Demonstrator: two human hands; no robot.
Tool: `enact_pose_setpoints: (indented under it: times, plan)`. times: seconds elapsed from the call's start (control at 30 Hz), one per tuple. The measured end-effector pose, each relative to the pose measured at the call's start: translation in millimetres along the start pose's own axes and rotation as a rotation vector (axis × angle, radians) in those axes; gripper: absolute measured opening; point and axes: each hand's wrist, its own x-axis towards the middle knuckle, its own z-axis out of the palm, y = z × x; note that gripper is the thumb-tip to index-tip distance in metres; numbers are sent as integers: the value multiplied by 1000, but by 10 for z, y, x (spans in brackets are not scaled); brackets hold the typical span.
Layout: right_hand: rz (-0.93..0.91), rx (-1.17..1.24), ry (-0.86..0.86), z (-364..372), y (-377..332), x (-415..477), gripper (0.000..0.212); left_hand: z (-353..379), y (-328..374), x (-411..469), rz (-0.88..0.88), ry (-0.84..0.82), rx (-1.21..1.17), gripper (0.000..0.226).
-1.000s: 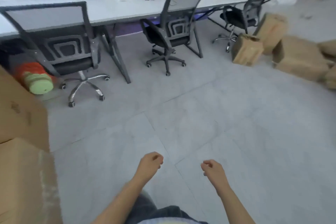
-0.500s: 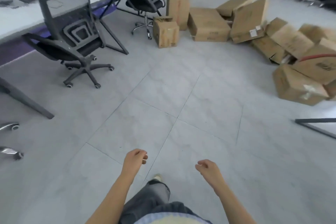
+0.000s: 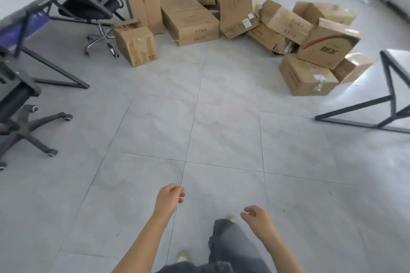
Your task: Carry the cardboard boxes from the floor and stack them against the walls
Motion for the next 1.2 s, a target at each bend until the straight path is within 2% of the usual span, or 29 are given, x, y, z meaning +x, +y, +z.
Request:
enact_pose_setpoints:
  times: [0.07,0.17,0.27,0.4,0.53,0.7,1.2]
  plan:
    - [46,21,-26,-128,-76,238,30,235,121,177,-24,-60,70,18]
    - [7,55,19,-514,-369,807,37,546,482,592,3,-69,148,18]
    - [-69,100,57,-1062,-820,1410,38,857,1123,1075,62,-12,120,18]
    - [-144,187,121,-1738,-1319,1964,34,1336,1955,1502,158,-20,124,19]
    - [-90,194,82,-2012,-1568,2468,35,1711,2444,1846,149,-66,154,19]
    - [-40,161,11,-2219,-1852,3085,36,1886,2840,2461,83,-20,119,20]
    - [-56,355,250,-3498,-3778,5112,34,2398,5392,4683,218,-65,31,17]
